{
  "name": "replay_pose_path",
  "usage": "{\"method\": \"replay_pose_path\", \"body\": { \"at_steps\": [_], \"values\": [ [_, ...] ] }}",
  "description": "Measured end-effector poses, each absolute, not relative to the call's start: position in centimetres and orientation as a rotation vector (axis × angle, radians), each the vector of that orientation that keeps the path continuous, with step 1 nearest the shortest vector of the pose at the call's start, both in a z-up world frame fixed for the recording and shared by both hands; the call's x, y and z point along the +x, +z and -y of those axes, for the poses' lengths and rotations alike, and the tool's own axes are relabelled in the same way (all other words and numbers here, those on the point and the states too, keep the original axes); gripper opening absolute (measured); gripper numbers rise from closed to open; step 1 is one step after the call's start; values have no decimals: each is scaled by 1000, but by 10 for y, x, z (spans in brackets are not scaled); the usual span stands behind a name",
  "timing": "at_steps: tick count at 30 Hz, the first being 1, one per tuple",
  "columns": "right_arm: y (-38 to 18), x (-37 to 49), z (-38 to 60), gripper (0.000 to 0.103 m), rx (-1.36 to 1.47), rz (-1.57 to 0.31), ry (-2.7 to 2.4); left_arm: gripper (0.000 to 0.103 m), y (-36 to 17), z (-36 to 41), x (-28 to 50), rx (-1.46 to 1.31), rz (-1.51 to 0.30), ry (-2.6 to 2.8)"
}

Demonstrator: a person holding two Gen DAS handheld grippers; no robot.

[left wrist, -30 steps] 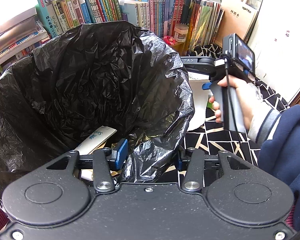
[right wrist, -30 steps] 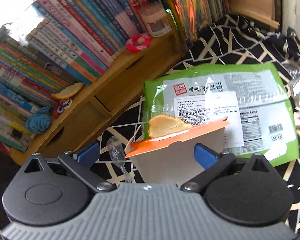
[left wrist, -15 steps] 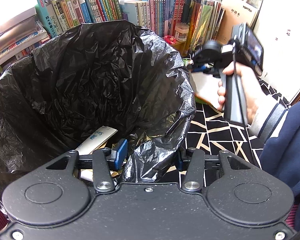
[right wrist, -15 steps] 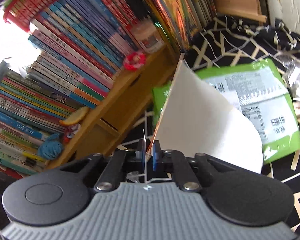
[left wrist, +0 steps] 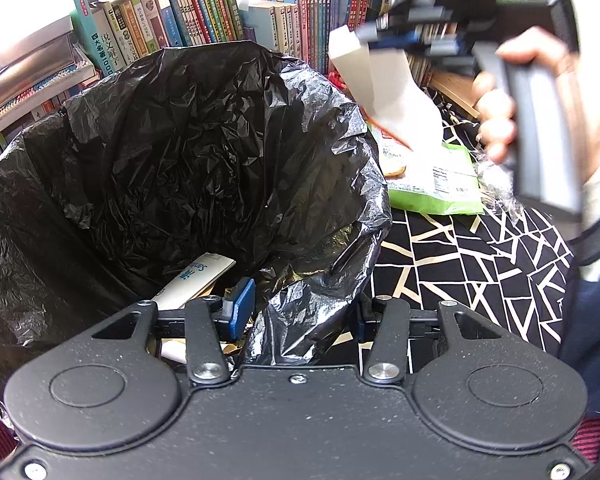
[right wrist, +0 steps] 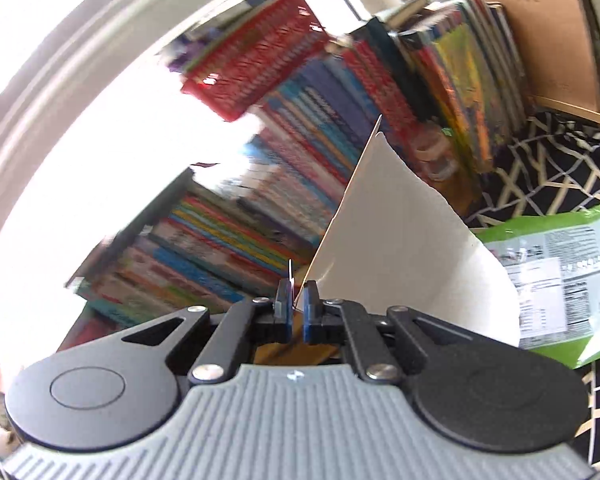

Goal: Collect trash

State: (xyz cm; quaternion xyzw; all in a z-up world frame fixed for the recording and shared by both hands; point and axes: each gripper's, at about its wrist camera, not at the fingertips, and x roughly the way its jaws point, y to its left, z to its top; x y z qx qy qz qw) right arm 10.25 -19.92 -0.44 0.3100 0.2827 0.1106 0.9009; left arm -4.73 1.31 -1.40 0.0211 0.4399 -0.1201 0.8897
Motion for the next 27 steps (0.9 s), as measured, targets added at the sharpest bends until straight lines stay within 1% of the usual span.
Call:
{"method": "replay_pose_path", "body": {
  "at_steps": [8,12,17,21,27],
  "values": [
    [56,71,178,7,739,-526,576,45,-14,-13,-47,44,-914,-249],
    [64,67,166,7,831,-552,774,45,-14,-13,-48,45,-913,-249],
    [50,75,151,7,932,-661,909,45,-14,-13,-47,44,-914,-248],
    [24,85,138,7,975,-795,926,45,-14,-13,-47,44,-913,-249],
    [-13,92,111,8,890,-1003,828,45,-14,-13,-47,44,-913,-249]
  ]
}}
